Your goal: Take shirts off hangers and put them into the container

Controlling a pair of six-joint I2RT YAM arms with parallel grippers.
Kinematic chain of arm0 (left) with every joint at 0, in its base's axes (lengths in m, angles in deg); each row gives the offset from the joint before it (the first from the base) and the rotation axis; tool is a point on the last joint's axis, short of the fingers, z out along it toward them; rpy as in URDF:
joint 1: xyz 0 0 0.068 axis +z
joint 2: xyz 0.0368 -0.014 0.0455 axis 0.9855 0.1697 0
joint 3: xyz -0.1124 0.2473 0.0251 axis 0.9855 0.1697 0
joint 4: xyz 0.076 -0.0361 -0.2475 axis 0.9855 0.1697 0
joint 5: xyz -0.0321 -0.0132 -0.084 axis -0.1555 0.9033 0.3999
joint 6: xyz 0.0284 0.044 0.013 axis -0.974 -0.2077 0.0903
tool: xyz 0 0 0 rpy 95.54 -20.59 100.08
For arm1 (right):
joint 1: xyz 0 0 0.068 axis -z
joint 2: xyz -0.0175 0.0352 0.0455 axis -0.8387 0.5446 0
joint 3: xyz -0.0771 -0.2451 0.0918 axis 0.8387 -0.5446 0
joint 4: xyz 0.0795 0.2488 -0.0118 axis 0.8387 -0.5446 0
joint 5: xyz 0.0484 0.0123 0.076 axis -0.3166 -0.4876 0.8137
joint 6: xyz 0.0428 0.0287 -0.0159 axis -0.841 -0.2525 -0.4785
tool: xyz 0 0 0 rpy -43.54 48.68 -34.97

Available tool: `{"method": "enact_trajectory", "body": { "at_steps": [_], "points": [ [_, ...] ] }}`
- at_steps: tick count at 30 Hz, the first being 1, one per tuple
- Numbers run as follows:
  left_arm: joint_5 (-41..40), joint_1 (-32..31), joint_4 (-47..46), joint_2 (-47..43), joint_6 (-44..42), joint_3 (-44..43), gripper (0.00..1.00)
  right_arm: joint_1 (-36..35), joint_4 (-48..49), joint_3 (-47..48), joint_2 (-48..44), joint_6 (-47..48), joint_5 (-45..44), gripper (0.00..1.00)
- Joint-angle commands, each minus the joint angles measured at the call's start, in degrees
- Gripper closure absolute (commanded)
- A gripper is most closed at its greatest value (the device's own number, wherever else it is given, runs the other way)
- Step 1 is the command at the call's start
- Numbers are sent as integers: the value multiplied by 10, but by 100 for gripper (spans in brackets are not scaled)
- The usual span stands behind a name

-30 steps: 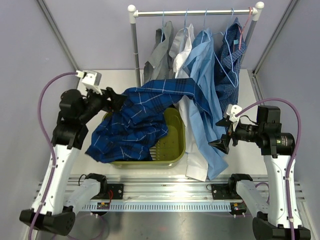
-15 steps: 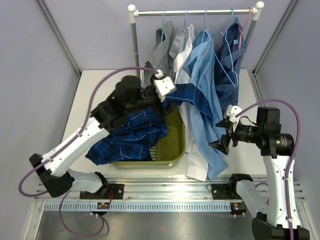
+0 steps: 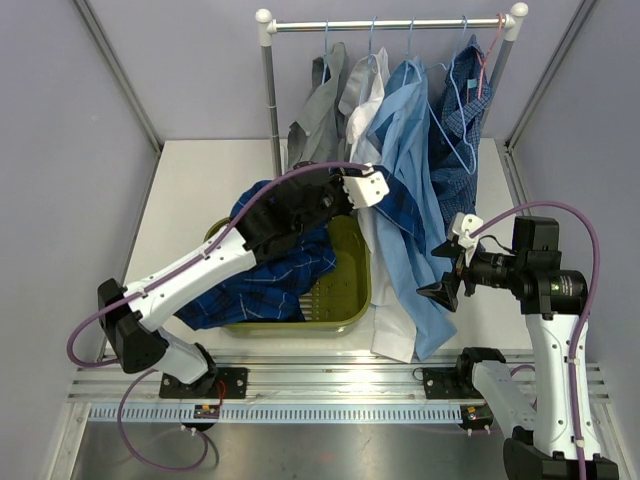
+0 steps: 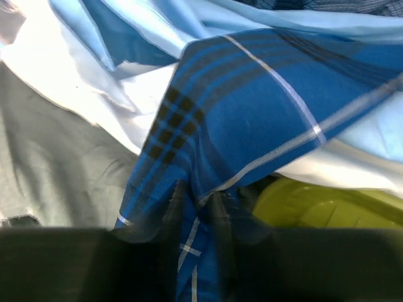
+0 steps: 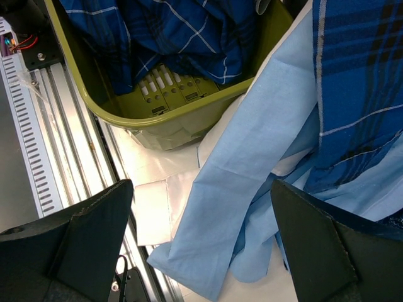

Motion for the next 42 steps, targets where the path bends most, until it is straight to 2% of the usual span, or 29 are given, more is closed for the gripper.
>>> {"method": "enact_trajectory", "body": {
  "at_steps": [1,5,11,16,20,22,27,30,33,34,36,37,39,40,42],
  "points": [
    [-64,-5,-81,-20,-21,8,99,3,7,-4,-7,6,7,2],
    [-69,-5,-91,-79,3,38,100,2,7,-6,-7,6,5,2],
    [-64,-4,-87,-262,48,126,100,4,12,-13,-6,3,-3,2],
    [-95,0,-64,-400,82,190,100,6,19,-17,-3,-4,-4,2],
    [-151,2,-11,-450,88,229,100,7,22,-13,-1,-8,-4,2],
    [-153,1,18,-465,85,254,100,7,24,-13,1,-11,-7,2],
    [-126,2,107,-438,108,269,100,9,31,-14,1,-25,-13,2],
    [-72,2,122,-401,130,275,99,12,36,-15,3,-32,-15,2],
    [-13,2,114,-343,148,282,81,14,41,-16,1,-41,-21,2],
    [2,2,116,-311,152,280,70,13,41,-16,-1,-46,-24,2],
    [39,4,120,-286,167,272,56,13,41,-16,-3,-49,-29,2],
    [44,4,122,-270,174,269,33,13,41,-16,-4,-53,-32,2],
    [58,10,122,-269,196,268,21,13,43,-15,-5,-61,-41,2],
    [73,11,117,-288,203,270,11,13,49,-13,-4,-77,-43,2],
    [103,25,101,-319,229,279,2,14,60,-4,-1,-105,-46,2]
  ]
}}
